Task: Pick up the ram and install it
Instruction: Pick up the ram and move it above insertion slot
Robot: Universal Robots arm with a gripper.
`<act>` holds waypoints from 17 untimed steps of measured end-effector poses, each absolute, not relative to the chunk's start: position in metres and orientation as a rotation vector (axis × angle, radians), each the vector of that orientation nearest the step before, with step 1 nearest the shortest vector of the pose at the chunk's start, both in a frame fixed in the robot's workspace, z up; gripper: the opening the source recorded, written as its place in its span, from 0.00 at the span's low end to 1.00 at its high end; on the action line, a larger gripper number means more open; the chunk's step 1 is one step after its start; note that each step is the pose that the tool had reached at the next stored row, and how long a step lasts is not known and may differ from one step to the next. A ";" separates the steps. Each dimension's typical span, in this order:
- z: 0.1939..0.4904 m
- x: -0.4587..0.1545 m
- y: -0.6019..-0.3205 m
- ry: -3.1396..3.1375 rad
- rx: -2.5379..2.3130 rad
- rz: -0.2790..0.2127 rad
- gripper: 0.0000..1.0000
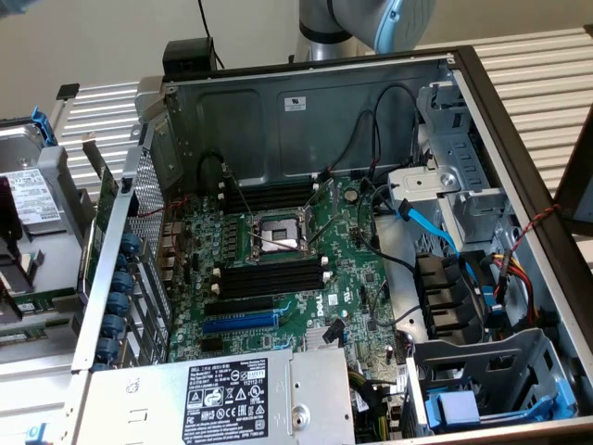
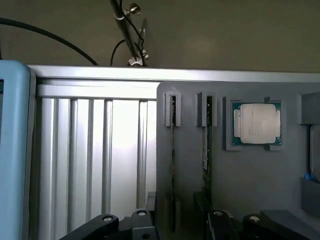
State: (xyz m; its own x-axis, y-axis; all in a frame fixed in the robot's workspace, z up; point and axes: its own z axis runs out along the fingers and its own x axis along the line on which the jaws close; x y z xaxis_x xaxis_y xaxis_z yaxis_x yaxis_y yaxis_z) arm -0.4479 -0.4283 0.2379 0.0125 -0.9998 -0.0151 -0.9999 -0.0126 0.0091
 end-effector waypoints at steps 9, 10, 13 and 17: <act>0.221 -0.448 -0.431 2.206 -2.234 0.031 0.42; 0.220 -0.448 -0.432 2.207 -2.235 0.032 0.42; 0.216 -0.448 -0.433 2.210 -2.239 0.047 0.42; 0.212 -0.448 -0.433 2.205 -2.235 0.070 0.42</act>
State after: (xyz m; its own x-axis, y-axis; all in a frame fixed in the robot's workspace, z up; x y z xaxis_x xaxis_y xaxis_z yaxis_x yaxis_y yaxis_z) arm -0.4478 -0.4329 0.2122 0.0131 -0.9994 -0.0329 -0.9994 -0.0141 0.0304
